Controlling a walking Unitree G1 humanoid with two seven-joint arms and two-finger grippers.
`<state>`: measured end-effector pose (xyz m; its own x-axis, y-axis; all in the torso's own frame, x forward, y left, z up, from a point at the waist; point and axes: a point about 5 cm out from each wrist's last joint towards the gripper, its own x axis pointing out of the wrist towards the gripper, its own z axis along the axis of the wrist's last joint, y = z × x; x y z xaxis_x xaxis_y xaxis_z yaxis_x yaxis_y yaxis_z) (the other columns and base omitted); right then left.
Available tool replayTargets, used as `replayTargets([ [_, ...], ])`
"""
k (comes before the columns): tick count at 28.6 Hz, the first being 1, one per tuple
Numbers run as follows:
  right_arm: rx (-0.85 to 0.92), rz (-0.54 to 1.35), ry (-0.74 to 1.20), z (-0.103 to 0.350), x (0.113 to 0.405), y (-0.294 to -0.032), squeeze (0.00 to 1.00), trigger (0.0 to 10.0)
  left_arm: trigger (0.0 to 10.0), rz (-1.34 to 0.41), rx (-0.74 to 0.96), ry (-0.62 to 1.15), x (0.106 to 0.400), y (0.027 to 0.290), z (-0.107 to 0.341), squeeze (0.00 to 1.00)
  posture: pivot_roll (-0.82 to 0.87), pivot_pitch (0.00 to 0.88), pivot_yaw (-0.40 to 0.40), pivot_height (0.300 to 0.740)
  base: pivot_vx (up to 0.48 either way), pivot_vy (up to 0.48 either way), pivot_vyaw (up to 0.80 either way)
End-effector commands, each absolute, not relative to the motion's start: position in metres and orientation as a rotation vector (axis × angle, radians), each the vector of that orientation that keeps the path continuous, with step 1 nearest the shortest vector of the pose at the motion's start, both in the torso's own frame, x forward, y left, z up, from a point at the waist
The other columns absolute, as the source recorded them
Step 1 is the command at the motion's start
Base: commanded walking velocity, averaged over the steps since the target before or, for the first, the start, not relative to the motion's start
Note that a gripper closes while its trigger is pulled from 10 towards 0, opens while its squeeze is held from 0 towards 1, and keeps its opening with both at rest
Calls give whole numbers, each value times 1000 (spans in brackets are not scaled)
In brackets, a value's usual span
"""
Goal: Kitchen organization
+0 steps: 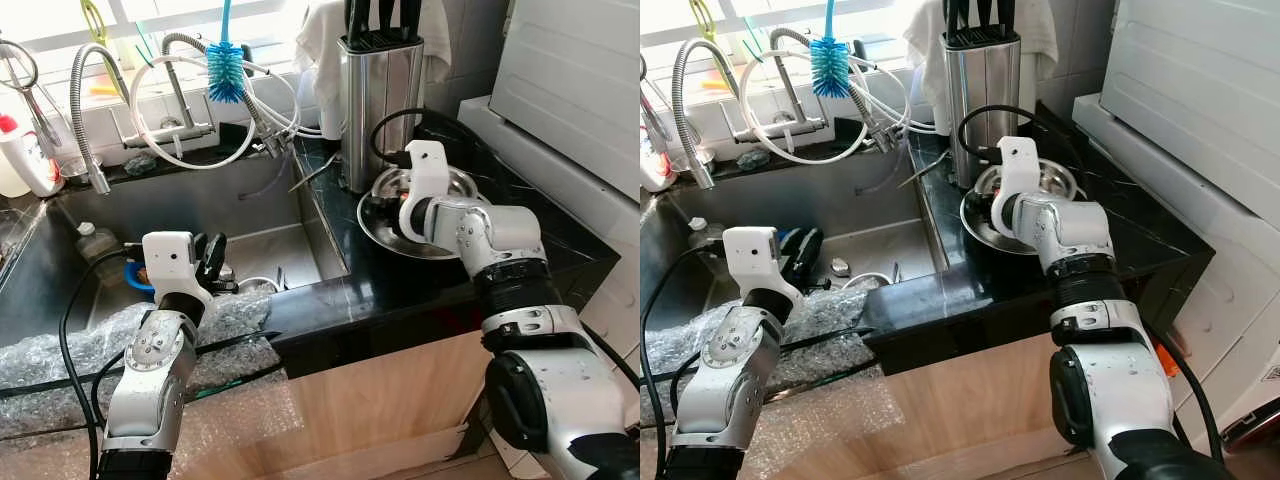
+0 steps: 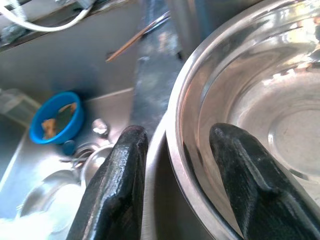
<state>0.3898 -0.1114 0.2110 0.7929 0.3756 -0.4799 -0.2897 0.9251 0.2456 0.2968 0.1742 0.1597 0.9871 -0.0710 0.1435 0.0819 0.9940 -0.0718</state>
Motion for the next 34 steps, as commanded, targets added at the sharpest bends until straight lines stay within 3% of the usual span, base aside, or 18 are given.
replayTargets([
  [1,185,416,507,231,389,-99,0,10000,10000,-59,-66,-136,299,180,162,0,-102,0,95,740,0,0,0],
  [16,247,488,480,251,383,-82,0,10000,10000,-55,-60,-141,299,183,162,0,-99,0,92,740,0,0,0],
  [17,237,386,292,267,388,-88,0,10000,10000,-56,-58,-143,299,183,163,0,-96,0,90,740,0,0,0],
  [19,243,373,264,270,387,-91,0,10000,10000,-54,-59,-144,300,183,163,0,-94,0,89,740,0,0,0],
  [22,174,199,171,272,383,-115,0,10000,10000,-53,-61,-147,299,182,162,0,-94,0,87,740,0,0,0],
  [34,200,-56,188,231,357,-160,0,10000,10000,-93,-58,-137,301,174,159,0,-123,0,110,740,0,0,0],
])
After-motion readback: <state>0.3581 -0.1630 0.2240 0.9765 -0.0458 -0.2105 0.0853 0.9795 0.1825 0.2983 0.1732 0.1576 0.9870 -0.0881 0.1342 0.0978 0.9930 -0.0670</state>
